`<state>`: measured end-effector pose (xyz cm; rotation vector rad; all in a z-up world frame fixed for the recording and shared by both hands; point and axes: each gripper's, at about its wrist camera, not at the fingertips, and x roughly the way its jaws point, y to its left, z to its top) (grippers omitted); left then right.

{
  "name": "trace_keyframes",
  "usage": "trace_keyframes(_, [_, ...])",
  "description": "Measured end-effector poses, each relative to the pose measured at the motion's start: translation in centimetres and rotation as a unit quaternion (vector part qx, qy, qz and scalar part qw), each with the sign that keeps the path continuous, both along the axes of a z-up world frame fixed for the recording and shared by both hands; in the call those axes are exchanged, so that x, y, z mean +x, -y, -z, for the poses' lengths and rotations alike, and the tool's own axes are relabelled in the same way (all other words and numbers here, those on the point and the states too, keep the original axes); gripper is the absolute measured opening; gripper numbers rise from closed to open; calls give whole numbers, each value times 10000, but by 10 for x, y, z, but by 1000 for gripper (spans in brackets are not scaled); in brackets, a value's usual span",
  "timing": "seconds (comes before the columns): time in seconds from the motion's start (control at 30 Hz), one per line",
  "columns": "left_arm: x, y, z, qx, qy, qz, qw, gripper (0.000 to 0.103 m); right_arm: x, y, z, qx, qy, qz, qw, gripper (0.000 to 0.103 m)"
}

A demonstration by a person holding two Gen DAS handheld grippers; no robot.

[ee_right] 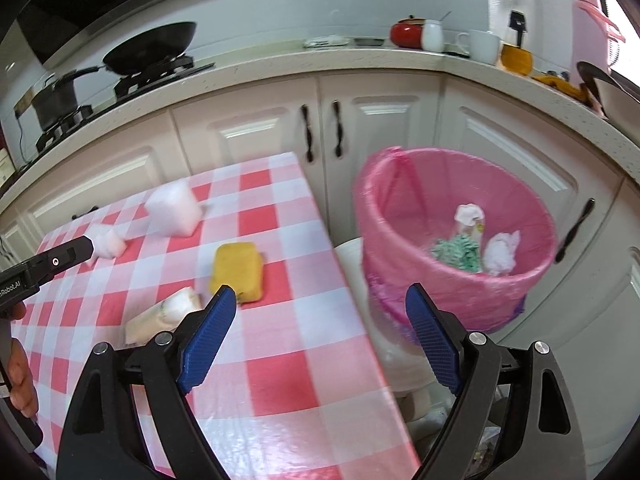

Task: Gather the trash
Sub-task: 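Move both grippers back over the table toward the remaining trash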

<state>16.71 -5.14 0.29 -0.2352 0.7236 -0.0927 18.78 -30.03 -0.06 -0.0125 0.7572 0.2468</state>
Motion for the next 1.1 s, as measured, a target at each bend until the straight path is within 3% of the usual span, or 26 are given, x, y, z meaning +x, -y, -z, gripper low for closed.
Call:
trace_keyframes(0.63, [-22,-62,14,-89,-97,-472,9988,52,-20,-87,14,-44,-217,-413,9989,84])
trace_keyframes(1.1, [-5,-117,29,-19,-248,-841,9962,65,-11,-155,52,-89,-721,-360,9967,84])
